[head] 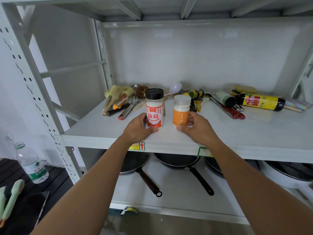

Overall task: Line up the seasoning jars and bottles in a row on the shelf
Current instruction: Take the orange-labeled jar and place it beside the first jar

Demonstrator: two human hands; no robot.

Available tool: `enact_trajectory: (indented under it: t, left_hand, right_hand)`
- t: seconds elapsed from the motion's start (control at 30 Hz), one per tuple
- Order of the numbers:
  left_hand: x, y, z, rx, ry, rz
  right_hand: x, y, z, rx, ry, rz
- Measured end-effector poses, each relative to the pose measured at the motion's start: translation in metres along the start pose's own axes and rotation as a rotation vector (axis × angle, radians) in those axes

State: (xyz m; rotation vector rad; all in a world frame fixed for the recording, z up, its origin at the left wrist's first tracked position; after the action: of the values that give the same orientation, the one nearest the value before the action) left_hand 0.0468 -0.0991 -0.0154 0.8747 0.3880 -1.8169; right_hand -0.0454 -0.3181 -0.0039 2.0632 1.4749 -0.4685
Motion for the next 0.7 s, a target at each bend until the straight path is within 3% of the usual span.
enact_trajectory:
  t: [0.7]
  left_hand:
    - [-0.0001, -0.001, 0.0013, 0.0, 0.014, -0.028]
  right_hand:
    - [-0.0014, 0.0009, -0.0007, -0.022, 0.001, 0.003]
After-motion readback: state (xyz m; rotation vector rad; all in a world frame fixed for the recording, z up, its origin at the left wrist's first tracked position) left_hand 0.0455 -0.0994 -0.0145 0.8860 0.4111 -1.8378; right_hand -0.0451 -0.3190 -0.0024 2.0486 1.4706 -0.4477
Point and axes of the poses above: each hand's wrist, its own y-axis towards the middle knuckle, its own x-axis out of the palm, z = x × y, the point moved 8 cm from there along y, towards the middle knuckle, and after that the axes turned 2 degrees about -z, right-handed, at the moved point
